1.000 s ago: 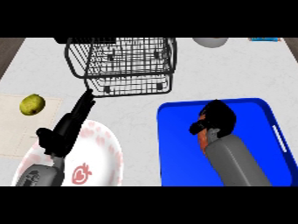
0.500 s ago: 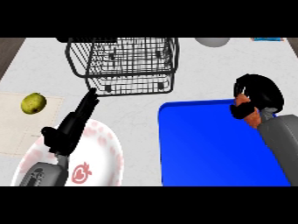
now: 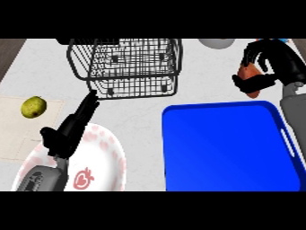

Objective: Pick the sweet potato from the tray and place it in the tiered basket

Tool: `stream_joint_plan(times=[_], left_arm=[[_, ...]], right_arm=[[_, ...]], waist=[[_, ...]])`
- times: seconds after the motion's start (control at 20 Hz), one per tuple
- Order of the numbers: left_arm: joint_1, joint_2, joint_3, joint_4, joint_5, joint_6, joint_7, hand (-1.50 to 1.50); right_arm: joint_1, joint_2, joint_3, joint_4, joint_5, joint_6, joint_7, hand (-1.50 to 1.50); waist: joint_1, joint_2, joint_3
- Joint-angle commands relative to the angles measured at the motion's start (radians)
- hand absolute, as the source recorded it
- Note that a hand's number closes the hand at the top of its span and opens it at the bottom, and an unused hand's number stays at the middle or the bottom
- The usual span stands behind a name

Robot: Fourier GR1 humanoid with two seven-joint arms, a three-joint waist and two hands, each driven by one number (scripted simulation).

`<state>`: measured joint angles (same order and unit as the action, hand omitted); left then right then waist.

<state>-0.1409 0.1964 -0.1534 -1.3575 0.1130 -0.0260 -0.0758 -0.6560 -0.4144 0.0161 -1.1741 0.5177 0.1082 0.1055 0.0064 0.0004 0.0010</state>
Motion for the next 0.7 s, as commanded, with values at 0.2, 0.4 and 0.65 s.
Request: stream_joint_plan(times=[0.2,0.4,0.65], left_arm=[[0.042,-0.001,0.003,-0.045,-0.008,-0.016,0.009,0.00],[0.009,-0.014,0.013,0.006,-0.017,-0.018,-0.007,0.00],[0.004,-0.019,0.015,0.000,-0.014,-0.030,-0.002,0.00]], right_arm=[[-0.274,0.073,-0.021,-0.053,-0.056,0.118,0.221,1.50],[-0.444,0.141,-0.051,0.057,-0.052,0.075,0.308,1.50],[-0.645,0.225,-0.039,0.280,-0.005,0.038,0.368,1.50]], waist=[[0.005,-0.002,-0.002],[0.009,0.001,-0.002],[0.023,0.005,-0.002]])
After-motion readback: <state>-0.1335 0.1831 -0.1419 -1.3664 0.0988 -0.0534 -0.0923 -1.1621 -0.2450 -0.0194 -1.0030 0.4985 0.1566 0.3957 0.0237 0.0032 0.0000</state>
